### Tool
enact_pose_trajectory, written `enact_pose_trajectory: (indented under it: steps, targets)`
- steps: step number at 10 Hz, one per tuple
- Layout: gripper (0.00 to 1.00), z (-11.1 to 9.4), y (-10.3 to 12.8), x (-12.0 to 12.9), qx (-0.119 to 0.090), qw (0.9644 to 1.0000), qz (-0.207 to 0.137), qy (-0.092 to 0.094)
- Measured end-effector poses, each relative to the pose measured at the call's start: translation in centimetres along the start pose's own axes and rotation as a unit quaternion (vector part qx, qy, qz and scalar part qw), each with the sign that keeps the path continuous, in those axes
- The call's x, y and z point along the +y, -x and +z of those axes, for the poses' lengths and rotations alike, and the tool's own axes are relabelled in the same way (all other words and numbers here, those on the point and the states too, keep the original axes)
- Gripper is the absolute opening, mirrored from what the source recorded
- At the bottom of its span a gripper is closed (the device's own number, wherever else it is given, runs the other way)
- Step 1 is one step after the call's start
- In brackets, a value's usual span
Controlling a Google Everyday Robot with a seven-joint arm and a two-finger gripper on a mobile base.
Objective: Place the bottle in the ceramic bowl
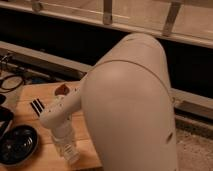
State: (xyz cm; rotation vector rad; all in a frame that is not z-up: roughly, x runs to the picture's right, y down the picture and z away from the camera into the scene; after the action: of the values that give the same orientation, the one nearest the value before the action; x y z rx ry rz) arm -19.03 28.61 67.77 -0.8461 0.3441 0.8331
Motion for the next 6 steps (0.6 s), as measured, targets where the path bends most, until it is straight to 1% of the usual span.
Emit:
enact_pose_trajectory:
  steps: [2,5,6]
  targets:
    - [0.02,-0.9,0.2,0.1,-0.018,0.9996,-0.02,-0.003]
    - [0.02,-3.3,1.6,1.5,-0.043,0.9976,-0.053,-0.009]
    - [0.02,-3.8,1.9,1.6,-0.053,0.9967,-0.061,-0.007]
